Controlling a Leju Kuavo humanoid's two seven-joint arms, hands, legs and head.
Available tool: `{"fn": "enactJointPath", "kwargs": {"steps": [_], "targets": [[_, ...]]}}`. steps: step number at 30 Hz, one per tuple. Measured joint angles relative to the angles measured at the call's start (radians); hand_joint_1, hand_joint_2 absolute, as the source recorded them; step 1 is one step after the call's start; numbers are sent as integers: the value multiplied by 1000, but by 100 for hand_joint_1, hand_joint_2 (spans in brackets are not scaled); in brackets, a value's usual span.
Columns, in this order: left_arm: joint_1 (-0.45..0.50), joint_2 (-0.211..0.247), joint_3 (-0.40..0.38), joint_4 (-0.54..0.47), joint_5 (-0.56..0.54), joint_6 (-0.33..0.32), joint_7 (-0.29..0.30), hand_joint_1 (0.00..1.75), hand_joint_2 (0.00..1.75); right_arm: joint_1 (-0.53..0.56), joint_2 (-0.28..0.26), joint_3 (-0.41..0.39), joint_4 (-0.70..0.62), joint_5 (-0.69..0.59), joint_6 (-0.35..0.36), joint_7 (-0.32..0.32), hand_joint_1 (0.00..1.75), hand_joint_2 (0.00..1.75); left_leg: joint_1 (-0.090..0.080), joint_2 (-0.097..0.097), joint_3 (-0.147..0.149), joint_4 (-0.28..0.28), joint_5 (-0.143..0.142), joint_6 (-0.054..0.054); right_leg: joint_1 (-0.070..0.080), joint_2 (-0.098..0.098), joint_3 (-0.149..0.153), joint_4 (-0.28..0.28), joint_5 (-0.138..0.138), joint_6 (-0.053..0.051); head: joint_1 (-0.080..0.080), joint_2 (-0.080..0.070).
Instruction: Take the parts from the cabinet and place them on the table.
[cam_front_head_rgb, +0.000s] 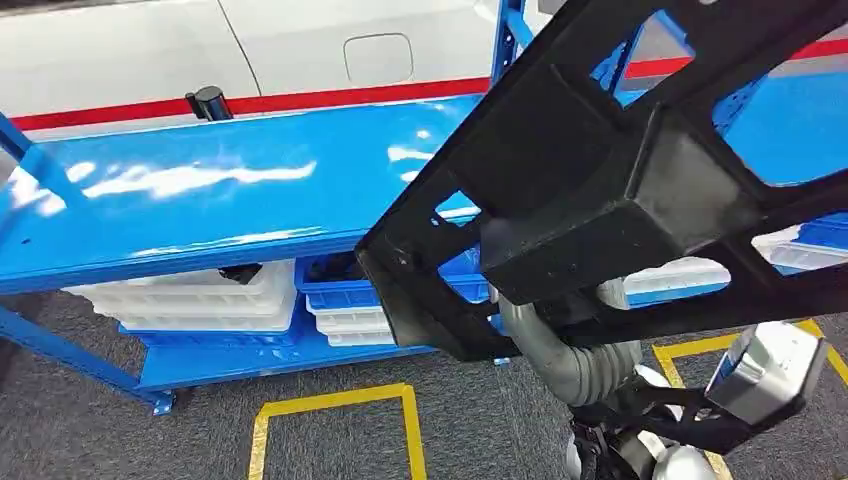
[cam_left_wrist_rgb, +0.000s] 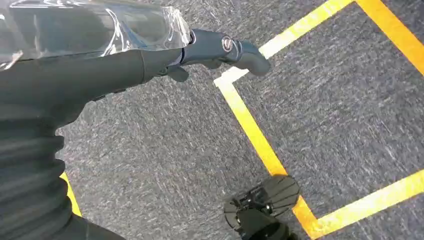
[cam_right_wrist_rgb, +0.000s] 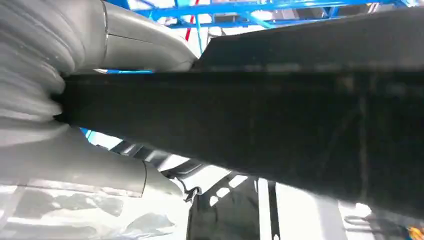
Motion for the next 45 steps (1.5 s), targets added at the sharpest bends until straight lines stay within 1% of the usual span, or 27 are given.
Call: {"fn": "enactJointPath", "kwargs": {"steps": [2,4,6,8,9,11,13,17,19,20,21,22,23,25,26,28,32,33,34,36,37,38,39,41,43,44,45], "targets": [[1,0,0,0,0,0,0,0,175,0,0,0,0,6,-2,0,175,175,9,-7,-12,9,-4,-13,-3,3,-17,-5,20,-28,1,0],[3,-3,-2,0,-1,-2,0,0,175,-3,1,0,0,9,-2,0,175,175,12,-64,-51,115,-127,-27,-2,10,-48,-4,45,-42,-1,0],[4,-3,-2,0,-1,-2,3,0,175,-2,2,0,0,9,-5,0,175,175,12,-79,-91,278,-226,-31,2,21,-78,-3,68,-46,-2,0],[3,-3,-2,0,-2,-2,3,0,175,-1,2,0,0,11,-5,0,175,175,11,-81,-81,340,-216,-28,6,29,-109,-3,92,-47,-2,0],[3,-3,-2,0,-3,-2,3,0,175,-1,2,0,0,12,-6,0,175,175,10,-81,-48,307,-182,-22,7,33,-123,-2,103,-46,-2,0],[1,-3,-5,0,-4,-2,3,0,175,-1,2,-1,0,16,-5,0,175,175,2,-82,79,130,-123,-5,8,40,-150,-2,127,-43,-2,0],[-7,-2,-6,0,-4,-2,3,0,175,-1,2,-2,0,18,-6,0,175,175,-14,-86,200,-57,-156,16,10,42,-161,0,144,-35,-2,0],[-9,-2,-8,0,-2,-2,7,0,175,1,2,-2,0,18,-6,-2,175,175,-9,-83,177,-69,-116,31,7,42,-169,-11,177,-14,-3,0],[-12,-2,-9,0,-1,-2,6,0,175,1,2,-5,0,19,-6,-2,175,175,-9,-77,150,-67,-92,41,4,44,-201,71,66,-8,-2,0],[-11,-2,-9,0,-1,-2,6,0,175,3,2,-5,0,19,-6,-2,175,175,-9,-77,133,-67,-79,41,1,44,-223,161,-10,-4,-1,0],[-11,-2,-9,0,-1,-2,6,0,175,4,2,-5,0,19,-6,-2,175,175,-9,-76,119,-66,-68,41,0,44,-238,236,-53,0,-2,0],[-11,-2,-9,0,-2,-2,6,0,175,6,2,-5,0,19,-6,-2,175,175,-9,-74,100,-63,-54,39,-2,44,-248,312,-65,4,-1,0],[-11,-2,-9,0,-2,-2,6,0,175,7,2,-5,0,19,-6,-2,175,175,-7,-73,86,-61,-44,37,-4,44,-243,338,-47,7,-1,0],[-10,-3,-9,0,-3,-2,6,0,175,8,2,-5,0,19,-6,-2,175,175,-4,-71,54,-52,-23,29,-11,43,-175,280,30,12,0,0],[-10,-3,-9,0,-3,-2,6,0,175,7,2,-6,0,19,-6,-2,175,175,-1,-72,36,-43,-16,24,-14,43,-109,194,50,15,0,0],[-10,-3,-9,0,-3,-2,6,0,175,5,2,-6,0,18,-6,-2,175,175,-3,-72,9,-12,-10,15,-10,44,24,-1,3,17,3,0],[-8,-2,-10,0,-3,-2,6,0,175,6,2,-6,0,19,-6,-3,175,175,5,-73,-7,-5,18,-13,-4,44,4,-7,8,-23,2,0],[-8,-3,-10,0,-2,-2,6,0,175,4,2,-6,0,19,-6,-3,175,175,10,-77,-19,11,-11,-17,-5,41,-4,-6,18,-30,2,0],[-7,-6,-10,0,-2,-4,6,0,175,4,2,-6,0,19,-6,-3,175,175,11,-79,-39,62,-73,-23,-6,42,-19,-6,30,-39,0,0],[-8,-6,-10,0,-1,-5,6,0,175,5,2,-6,0,19,-6,-3,175,175,13,-80,-90,231,-190,-32,-2,42,-49,-5,54,-42,0,0],[-8,-6,-10,0,-1,-4,6,0,175,6,2,-6,0,19,-6,-3,175,175,12,-81,-106,302,-215,-32,0,42,-64,-5,64,-42,0,0],[-8,-6,-10,0,-1,-5,6,0,175,6,2,-6,0,19,-6,-3,175,175,12,-81,-105,342,-208,-32,1,42,-79,-5,76,-42,0,0],[-8,-6,-10,0,-1,-5,6,0,175,7,2,-6,0,19,-6,-2,175,175,12,-81,-84,332,-180,-30,2,42,-92,-4,86,-42,0,0],[-9,-6,-11,0,-1,-5,6,0,175,7,2,-6,0,19,-6,-2,175,175,10,-82,24,184,-109,-21,3,44,-118,-4,107,-38,0,0],[-11,-6,-11,0,-1,-5,6,0,175,6,2,-6,0,19,-6,-2,175,175,3,-90,153,6,-119,-6,4,45,-128,-3,121,-31,0,0],[-13,-6,-11,0,-1,-5,6,0,175,6,2,-6,0,19,-6,-3,175,175,-2,-90,175,-54,-135,1,5,44,-132,-4,127,-24,1,0],[-12,-6,-11,0,-1,-5,6,0,175,6,2,-6,0,20,-6,-3,175,175,-5,-90,167,-47,-129,3,4,44,-132,-7,137,-19,2,0]]}}
